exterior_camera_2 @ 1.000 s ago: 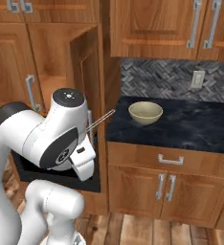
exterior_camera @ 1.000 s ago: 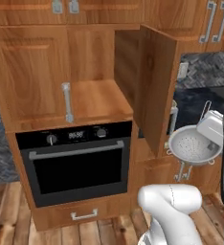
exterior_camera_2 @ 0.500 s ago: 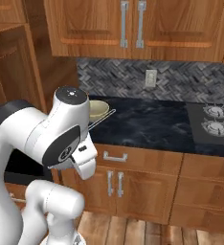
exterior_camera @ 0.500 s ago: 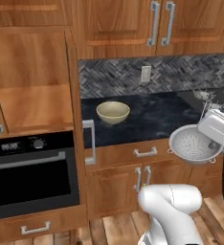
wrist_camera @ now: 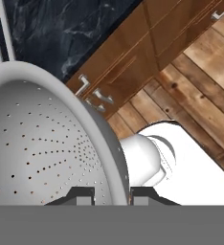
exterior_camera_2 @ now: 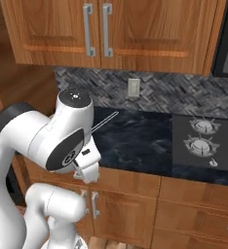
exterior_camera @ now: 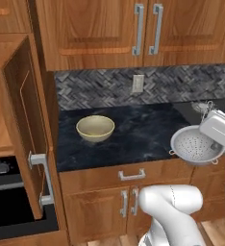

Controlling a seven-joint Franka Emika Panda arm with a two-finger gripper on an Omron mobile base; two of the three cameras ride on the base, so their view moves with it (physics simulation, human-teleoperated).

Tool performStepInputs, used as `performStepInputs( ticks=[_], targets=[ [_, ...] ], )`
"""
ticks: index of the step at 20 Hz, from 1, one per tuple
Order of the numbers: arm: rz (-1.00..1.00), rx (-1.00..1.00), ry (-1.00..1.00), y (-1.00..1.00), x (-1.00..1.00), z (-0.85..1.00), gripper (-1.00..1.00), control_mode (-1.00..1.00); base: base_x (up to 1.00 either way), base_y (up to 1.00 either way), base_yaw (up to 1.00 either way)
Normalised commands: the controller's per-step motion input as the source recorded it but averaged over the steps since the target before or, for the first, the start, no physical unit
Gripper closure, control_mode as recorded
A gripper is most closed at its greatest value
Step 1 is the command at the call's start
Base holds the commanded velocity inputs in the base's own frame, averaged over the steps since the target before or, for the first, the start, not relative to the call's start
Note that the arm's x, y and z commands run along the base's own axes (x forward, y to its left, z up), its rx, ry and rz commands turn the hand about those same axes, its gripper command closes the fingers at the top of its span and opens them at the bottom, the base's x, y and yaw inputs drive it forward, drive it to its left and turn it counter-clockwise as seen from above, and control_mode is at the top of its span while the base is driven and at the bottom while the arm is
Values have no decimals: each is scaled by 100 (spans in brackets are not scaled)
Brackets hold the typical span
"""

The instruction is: Open the cabinet and setup a tea strainer by placing it in the bowl upright.

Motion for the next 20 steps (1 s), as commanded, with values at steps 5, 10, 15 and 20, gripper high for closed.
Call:
performStepInputs(
  ticks=[5, 10, 15, 20],
  targets=[
    [0, 0, 0, 0, 0, 0, 100, 100, 47, 3, 4],
    [0, 0, 0, 0, 0, 0, 100, 100, 29, 2, 0],
    [0, 0, 0, 0, 0, 0, 100, 100, 53, 4, 1],
    [0, 0, 0, 0, 0, 0, 100, 100, 39, 9, 1]
  ],
)
